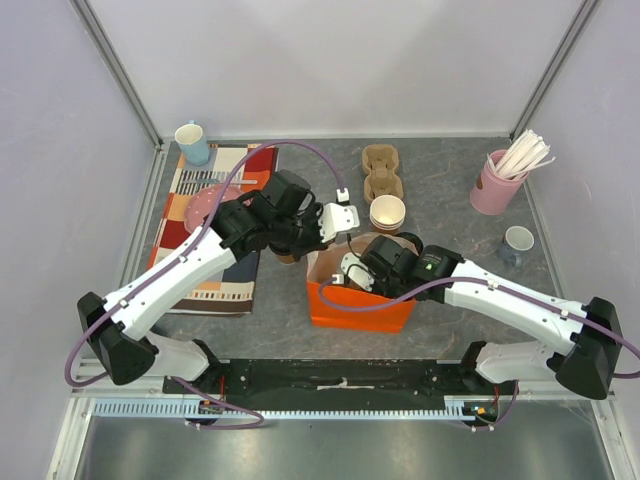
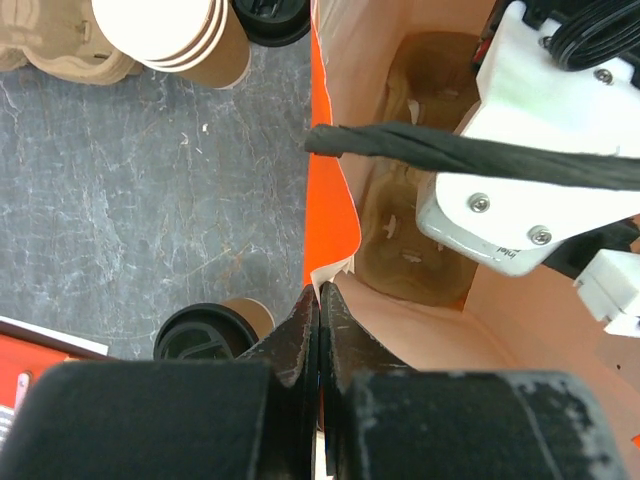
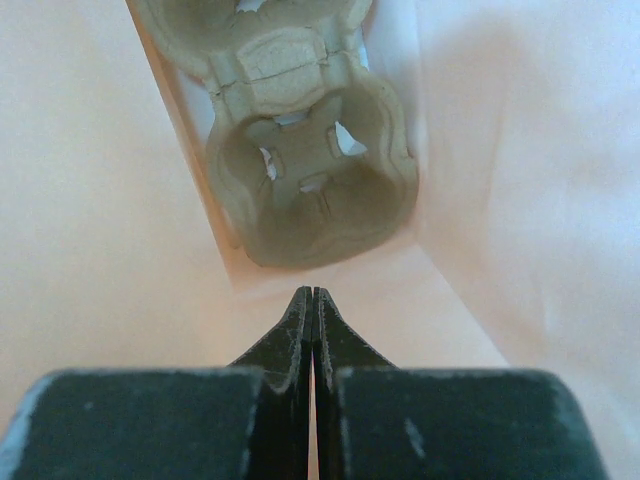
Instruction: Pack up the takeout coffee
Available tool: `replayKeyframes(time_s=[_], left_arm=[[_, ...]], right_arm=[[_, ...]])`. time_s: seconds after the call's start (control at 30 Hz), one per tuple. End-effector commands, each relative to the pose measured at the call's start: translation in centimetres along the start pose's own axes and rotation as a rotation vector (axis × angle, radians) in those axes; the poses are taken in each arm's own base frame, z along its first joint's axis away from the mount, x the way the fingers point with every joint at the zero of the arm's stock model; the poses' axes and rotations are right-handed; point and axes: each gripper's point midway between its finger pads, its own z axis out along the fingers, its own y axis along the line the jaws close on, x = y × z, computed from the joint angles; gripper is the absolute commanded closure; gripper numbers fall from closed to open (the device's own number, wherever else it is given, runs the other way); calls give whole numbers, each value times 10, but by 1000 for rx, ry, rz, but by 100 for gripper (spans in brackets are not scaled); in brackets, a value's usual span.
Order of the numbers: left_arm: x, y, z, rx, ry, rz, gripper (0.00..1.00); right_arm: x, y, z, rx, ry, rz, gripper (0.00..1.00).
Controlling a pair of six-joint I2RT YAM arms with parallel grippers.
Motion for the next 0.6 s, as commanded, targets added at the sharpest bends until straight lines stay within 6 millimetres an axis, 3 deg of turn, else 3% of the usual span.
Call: replayKeyframes(time_s=[0.0,0.13,0.33,0.43,0.57], left_arm=[[-11,3,2,23,-38,100,98],[-12,7,5,24,-58,151,98],[-18,4,16,71,-76,127,98],[-27,12,11,44,-76,121,98],[-22,10,4,36,-54,122,98]], right_arm=[[0,4,-15,7,-9,50,100],[7,5,-6,28,28,34,100],[16,14,-18,-1,1,34,100],[28,16,-11,-4,36,31,100],[21,15,-9,-1,15,29,100]])
